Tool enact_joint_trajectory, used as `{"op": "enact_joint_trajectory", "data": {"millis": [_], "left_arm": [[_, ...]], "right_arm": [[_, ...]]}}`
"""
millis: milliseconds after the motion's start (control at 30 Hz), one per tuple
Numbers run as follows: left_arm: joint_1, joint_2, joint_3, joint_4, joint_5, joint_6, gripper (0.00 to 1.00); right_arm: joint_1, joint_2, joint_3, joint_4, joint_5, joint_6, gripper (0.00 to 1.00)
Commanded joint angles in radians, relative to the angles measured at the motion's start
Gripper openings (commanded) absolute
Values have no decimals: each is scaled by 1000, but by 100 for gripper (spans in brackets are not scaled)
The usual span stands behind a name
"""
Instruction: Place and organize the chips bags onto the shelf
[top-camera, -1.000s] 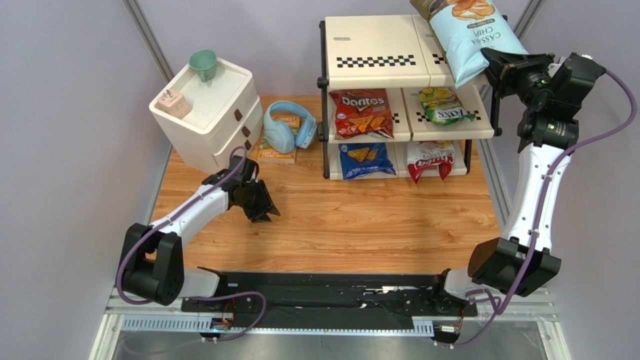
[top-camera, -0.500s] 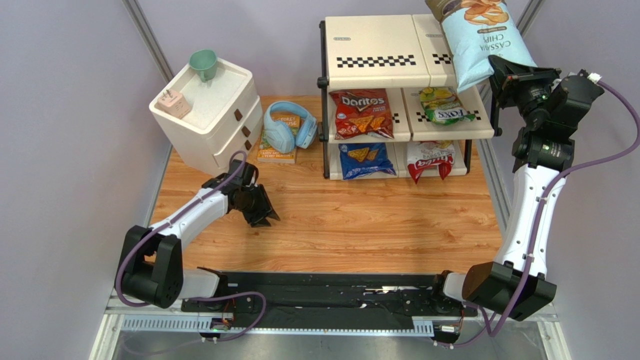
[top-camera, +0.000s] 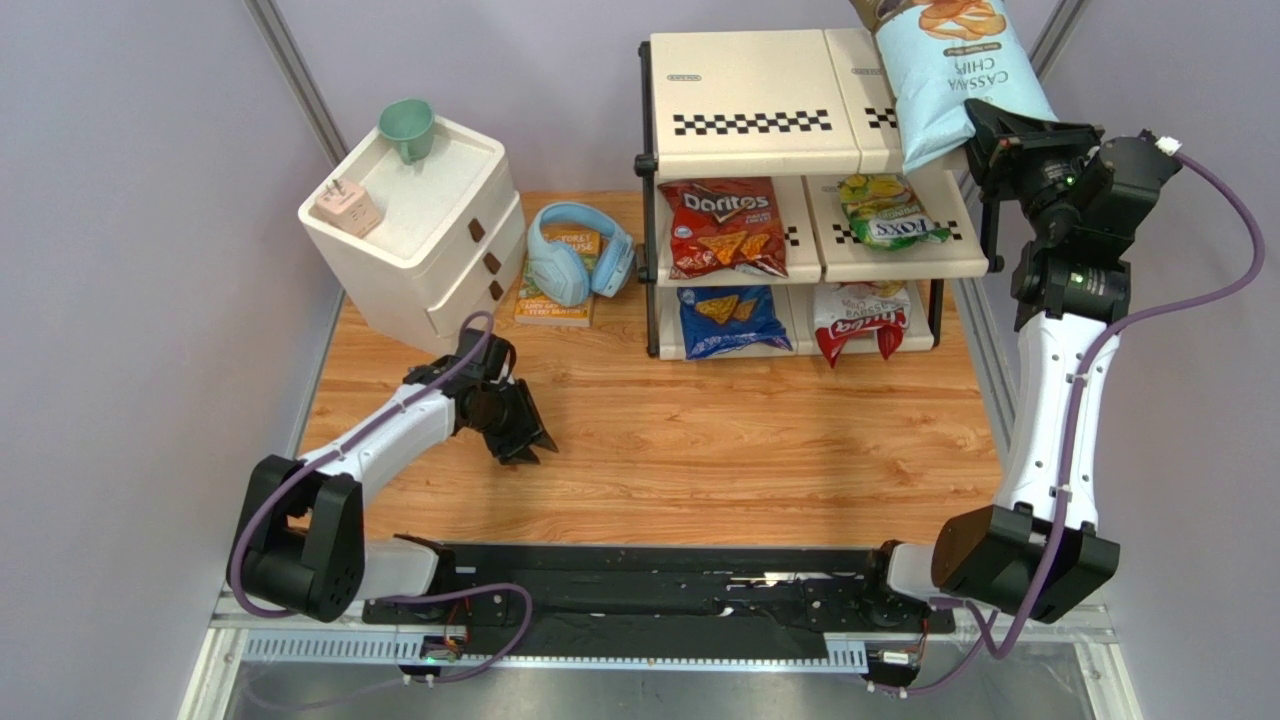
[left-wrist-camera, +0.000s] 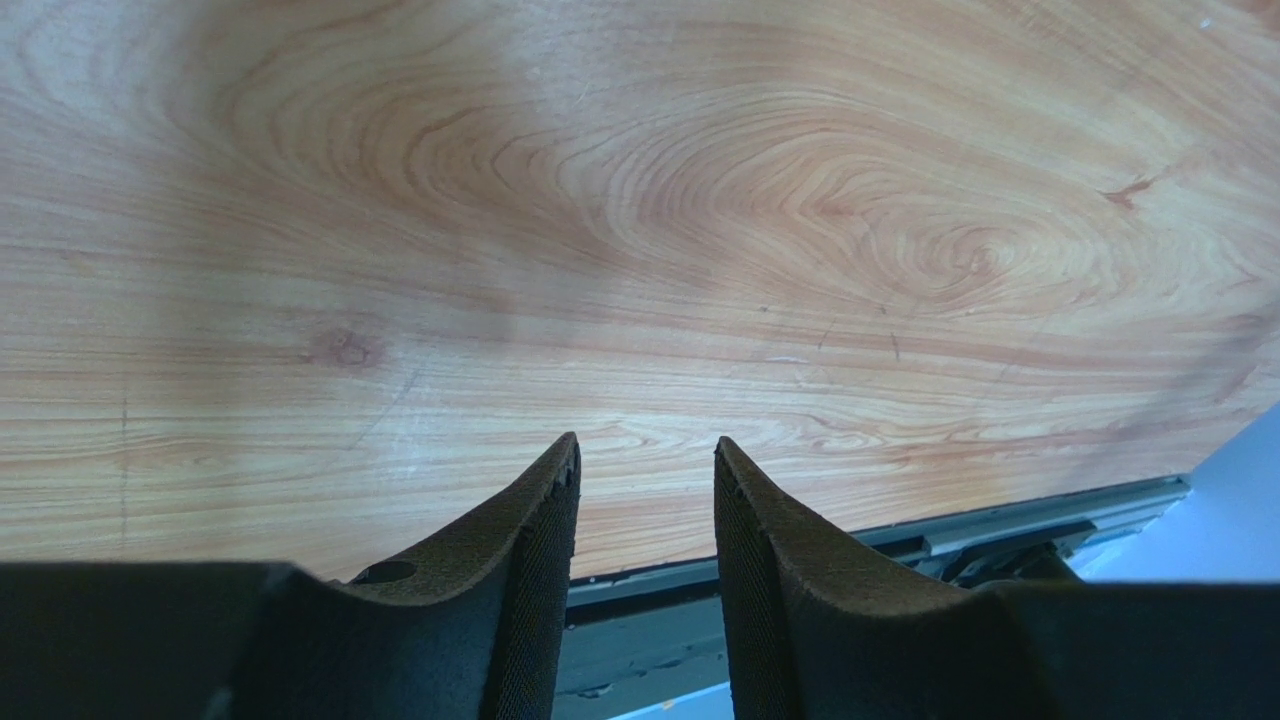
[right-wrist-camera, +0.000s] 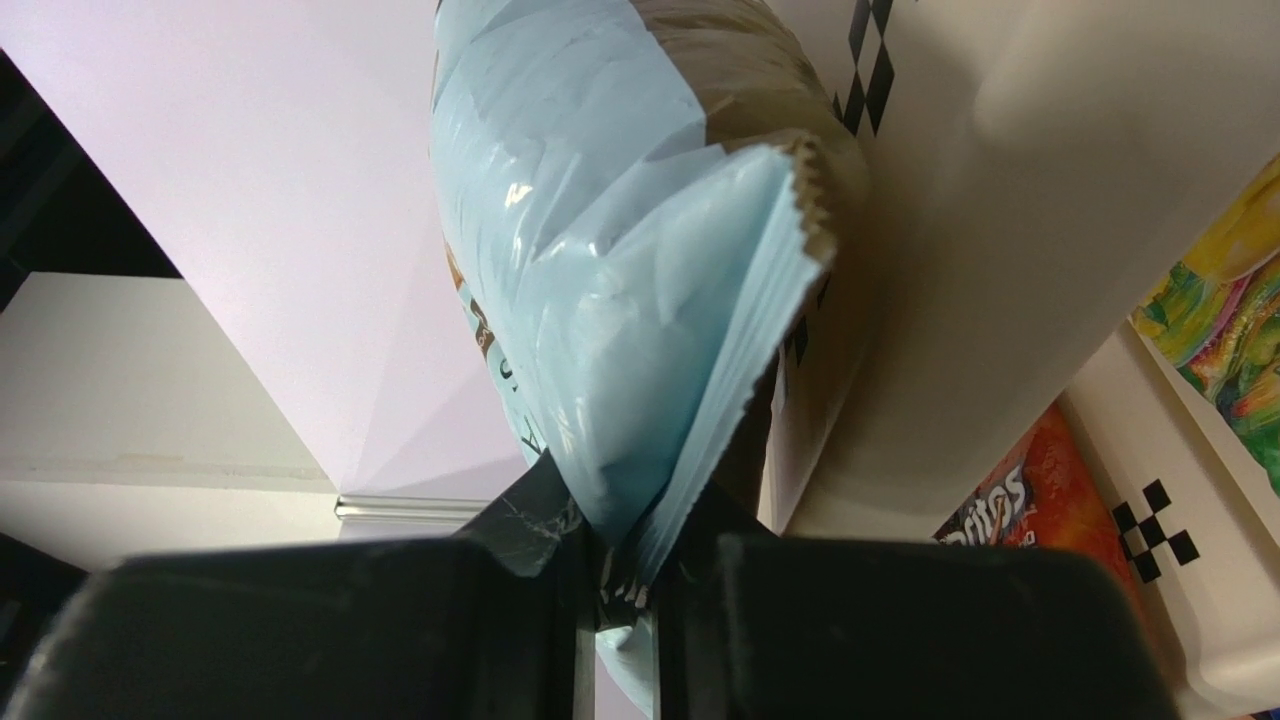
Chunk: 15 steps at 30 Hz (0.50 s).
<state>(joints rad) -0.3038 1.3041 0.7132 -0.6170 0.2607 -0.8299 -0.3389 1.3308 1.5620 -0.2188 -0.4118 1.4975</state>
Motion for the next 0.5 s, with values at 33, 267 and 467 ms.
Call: {"op": "enact_joint_trajectory", "data": {"millis": [33, 267, 467], "left_arm": [[3, -17, -23, 13, 18, 31, 44], [3, -19, -14, 10, 26, 52, 45], [3, -5, -23, 26, 45, 57, 45]], "right_arm": [[26, 13, 40, 45, 51, 26, 21], [38, -34, 43, 29, 96, 9, 63], [29, -82, 102, -99, 108, -63, 71]]}}
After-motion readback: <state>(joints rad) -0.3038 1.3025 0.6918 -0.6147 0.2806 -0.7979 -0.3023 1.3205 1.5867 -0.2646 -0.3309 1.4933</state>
